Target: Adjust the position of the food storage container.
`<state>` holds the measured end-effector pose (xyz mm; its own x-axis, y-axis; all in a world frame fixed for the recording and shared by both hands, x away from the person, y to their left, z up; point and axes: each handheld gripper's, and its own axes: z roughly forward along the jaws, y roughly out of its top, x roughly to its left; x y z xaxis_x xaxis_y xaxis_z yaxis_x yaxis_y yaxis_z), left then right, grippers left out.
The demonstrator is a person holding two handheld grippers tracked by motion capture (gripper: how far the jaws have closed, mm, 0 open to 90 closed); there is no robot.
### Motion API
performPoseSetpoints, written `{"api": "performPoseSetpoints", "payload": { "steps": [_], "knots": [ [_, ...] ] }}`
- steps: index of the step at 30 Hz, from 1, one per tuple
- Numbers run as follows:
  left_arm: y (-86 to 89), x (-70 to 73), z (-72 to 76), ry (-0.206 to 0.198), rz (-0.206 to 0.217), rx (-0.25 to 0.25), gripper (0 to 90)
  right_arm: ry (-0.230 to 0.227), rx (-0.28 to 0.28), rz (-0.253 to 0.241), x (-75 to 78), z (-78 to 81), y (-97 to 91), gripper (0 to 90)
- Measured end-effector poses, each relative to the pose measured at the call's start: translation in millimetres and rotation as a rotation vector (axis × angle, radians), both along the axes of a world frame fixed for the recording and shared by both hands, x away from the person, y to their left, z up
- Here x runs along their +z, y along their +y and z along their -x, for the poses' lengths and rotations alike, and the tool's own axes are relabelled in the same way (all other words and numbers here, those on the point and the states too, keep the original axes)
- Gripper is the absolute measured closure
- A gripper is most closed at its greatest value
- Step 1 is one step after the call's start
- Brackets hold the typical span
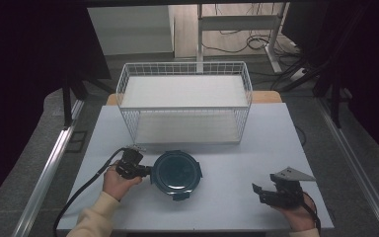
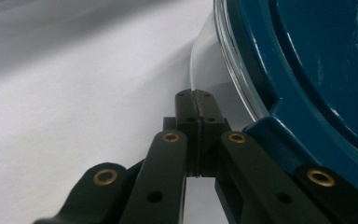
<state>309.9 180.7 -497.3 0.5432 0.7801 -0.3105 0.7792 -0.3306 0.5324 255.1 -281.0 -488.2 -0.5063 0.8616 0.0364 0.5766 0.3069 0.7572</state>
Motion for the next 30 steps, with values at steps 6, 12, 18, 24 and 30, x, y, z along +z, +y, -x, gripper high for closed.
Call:
{"api": "performPoseSetpoints", "payload": {
  "steps": [6,12,18,24,30],
  "knots": [
    [-9.1,-1.4,-2.5,0.003,-0.002,0.009,90.0,0.002,0.001,0.002,-0.4,-0.2,0.0,24.0],
    [-18.5,-2.8,-4.6,0.008,0.009,-0.001,90.0,0.003,0.001,0.005,-0.9,-0.3,0.3,24.0],
    [-24.7,-6.9,-9.0,0.018,0.011,0.01,90.0,0.003,0.002,0.008,-1.3,-0.4,0.5,24.0],
    [-31.5,-10.6,-11.0,0.02,0.015,0.012,90.0,0.006,0.001,0.009,-1.7,-0.8,0.1,23.9],
    [-41.4,-12.9,-13.7,0.02,0.013,0.006,90.0,0.006,0.002,0.015,-2.1,-0.8,0.8,23.9]
  ]
}}
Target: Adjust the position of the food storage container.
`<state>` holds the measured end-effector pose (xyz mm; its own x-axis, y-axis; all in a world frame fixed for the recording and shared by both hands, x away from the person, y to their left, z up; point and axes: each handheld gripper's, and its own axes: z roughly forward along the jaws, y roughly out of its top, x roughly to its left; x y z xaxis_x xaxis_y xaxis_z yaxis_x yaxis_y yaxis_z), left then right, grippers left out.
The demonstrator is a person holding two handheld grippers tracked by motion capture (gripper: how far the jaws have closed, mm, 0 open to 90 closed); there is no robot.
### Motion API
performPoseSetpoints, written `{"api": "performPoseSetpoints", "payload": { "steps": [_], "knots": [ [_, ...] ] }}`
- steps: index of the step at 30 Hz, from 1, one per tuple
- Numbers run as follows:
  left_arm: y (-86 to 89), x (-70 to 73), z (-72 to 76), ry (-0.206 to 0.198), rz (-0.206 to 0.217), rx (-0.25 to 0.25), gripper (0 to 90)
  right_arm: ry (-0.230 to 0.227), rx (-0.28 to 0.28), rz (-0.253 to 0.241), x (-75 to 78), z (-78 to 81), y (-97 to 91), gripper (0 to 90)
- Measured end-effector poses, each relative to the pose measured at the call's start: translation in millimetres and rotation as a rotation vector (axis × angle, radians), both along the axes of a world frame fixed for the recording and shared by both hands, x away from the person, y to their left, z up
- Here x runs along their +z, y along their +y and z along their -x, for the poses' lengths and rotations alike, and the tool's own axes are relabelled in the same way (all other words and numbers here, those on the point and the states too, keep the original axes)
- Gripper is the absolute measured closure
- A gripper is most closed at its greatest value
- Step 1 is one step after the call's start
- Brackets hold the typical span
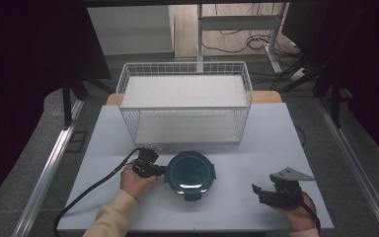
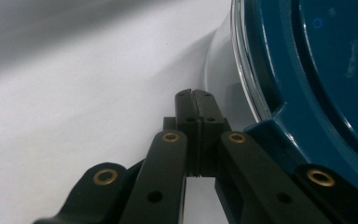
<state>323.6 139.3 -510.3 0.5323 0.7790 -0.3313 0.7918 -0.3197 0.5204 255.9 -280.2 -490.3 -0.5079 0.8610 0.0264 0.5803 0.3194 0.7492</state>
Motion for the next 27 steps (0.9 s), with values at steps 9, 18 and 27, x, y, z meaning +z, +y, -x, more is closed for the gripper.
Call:
{"api": "performPoseSetpoints", "payload": {
  "steps": [9,18,27],
  "knots": [
    [-4.2,-6.8,-2.0,-0.015,-0.02,-0.015,90.0,-0.003,-0.002,0.007,0.4,0.8,-0.9,23.8],
    [11.0,19.6,12.1,-0.143,-0.052,0.006,86.4,-0.008,-0.005,0.005,1.1,1.0,-3.0,23.9],
    [37.0,22.3,55.3,-0.18,0.063,0.103,53.6,-0.01,0.0,0.009,1.2,1.9,-0.5,23.8]
  ]
}}
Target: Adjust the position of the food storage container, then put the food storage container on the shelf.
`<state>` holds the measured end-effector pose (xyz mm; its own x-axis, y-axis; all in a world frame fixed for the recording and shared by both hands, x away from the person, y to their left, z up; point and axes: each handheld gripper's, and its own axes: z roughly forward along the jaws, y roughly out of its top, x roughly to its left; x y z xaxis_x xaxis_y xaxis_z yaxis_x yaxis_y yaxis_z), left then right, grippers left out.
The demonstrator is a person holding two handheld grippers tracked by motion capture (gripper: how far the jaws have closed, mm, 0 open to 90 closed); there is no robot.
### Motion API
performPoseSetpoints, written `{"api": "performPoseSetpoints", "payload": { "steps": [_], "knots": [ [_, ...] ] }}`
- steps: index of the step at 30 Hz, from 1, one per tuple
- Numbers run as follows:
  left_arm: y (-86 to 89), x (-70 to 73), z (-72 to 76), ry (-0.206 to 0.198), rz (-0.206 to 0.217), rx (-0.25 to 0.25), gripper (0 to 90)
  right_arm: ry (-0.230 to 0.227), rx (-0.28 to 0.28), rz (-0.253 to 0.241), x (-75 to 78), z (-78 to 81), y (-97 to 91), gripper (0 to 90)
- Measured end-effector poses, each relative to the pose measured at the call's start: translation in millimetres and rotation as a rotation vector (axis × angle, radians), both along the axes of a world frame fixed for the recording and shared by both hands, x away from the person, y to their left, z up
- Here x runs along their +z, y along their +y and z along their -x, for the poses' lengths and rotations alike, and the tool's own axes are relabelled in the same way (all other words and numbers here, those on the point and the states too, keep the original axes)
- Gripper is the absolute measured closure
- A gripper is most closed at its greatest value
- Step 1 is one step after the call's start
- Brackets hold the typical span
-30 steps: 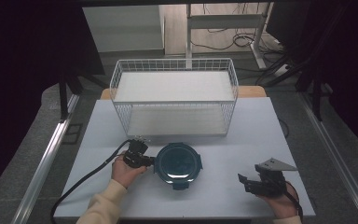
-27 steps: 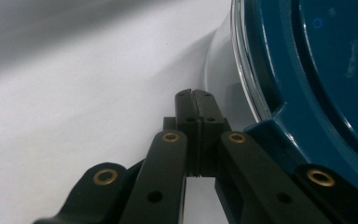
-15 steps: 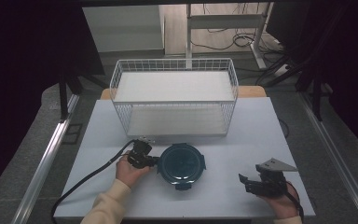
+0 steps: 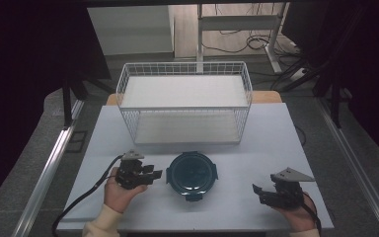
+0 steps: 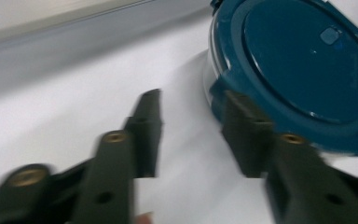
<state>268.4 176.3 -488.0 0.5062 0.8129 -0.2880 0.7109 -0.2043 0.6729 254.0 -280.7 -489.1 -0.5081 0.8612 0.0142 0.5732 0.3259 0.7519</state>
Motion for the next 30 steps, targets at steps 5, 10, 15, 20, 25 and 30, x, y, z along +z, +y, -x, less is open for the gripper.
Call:
{"api": "performPoseSetpoints", "payload": {
  "steps": [5,10,15,20,25,30],
  "knots": [
    [18.7,3.2,23.3,-0.027,0.044,0.033,40.2,-0.001,0.01,0.002,-0.4,0.7,2.3,23.7],
    [20.8,7.1,29.3,-0.061,0.057,0.02,32.7,-0.003,0.036,-0.014,-0.3,0.5,7.0,23.6],
    [20.2,5.6,28.4,-0.054,0.049,0.021,29.1,-0.008,0.068,-0.027,0.9,1.2,12.0,23.4],
    [21.0,7.3,29.3,-0.062,0.067,0.009,25.7,-0.009,0.074,-0.064,2.0,1.4,14.3,22.9],
    [20.3,9.5,28.4,-0.036,0.141,-0.009,21.1,-0.027,0.063,-0.088,5.8,4.1,16.7,22.7],
    [18.7,8.7,26.5,-0.011,0.159,-0.011,19.4,-0.005,0.082,-0.126,7.2,4.9,20.3,22.9]
  ]
}}
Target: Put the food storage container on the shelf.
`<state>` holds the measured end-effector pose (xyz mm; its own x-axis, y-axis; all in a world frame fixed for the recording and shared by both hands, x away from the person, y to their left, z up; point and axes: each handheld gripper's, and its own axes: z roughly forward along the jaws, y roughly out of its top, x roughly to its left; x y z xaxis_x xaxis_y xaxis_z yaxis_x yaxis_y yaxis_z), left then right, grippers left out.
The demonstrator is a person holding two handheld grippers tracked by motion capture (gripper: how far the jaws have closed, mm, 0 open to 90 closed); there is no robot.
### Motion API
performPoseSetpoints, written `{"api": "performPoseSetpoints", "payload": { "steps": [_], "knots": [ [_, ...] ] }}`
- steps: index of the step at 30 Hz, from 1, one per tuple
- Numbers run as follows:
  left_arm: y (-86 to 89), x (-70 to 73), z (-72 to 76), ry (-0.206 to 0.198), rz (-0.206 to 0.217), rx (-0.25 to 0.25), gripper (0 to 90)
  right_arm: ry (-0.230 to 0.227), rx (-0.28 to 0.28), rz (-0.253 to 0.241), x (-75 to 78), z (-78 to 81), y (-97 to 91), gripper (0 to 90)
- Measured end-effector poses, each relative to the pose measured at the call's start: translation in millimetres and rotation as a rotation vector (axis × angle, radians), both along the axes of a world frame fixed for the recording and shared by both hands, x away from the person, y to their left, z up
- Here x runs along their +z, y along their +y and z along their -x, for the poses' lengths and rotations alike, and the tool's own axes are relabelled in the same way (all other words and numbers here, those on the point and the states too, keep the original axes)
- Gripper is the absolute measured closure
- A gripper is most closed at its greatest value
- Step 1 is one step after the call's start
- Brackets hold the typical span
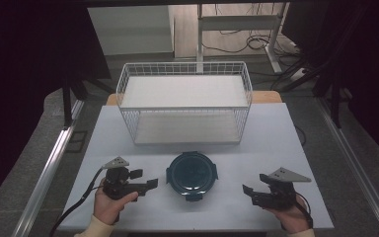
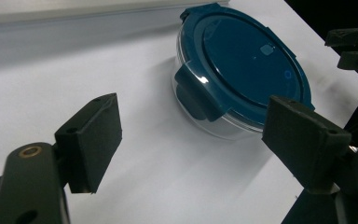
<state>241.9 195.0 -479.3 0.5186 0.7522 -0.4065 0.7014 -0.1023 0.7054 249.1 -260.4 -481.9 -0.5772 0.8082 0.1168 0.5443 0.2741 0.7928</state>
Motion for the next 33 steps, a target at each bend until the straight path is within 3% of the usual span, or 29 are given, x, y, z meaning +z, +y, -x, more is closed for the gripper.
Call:
{"api": "performPoseSetpoints", "payload": {
  "steps": [6,11,15,18,20,27,33],
  "knots": [
    [-1.1,1.6,-1.4,0.018,0.043,0.005,19.1,0.027,0.024,-0.026,3.6,-1.7,10.6,22.3],
    [-8.8,6.6,-3.7,0.02,0.025,0.003,18.6,0.085,0.058,-0.098,9.7,-9.4,24.0,18.5],
    [-16.6,14.4,-10.3,0.016,0.041,-0.015,18.3,0.117,0.079,-0.113,13.6,-18.2,39.9,16.3],
    [-18.2,15.5,-18.8,0.045,0.094,-0.018,17.8,0.137,0.091,-0.112,16.4,-27.3,53.7,14.9],
    [-19.5,15.2,-24.2,0.053,0.078,-0.008,17.2,0.148,0.096,-0.113,17.4,-32.3,61.1,14.3],
    [-26.0,5.2,-32.3,0.094,0.09,-0.011,16.2,0.204,0.1,-0.128,12.5,-47.5,82.1,12.7],
    [-36.9,-9.6,-41.3,0.16,0.152,-0.018,15.7,0.254,0.086,-0.162,7.0,-54.9,86.4,12.1]
  ]
}}
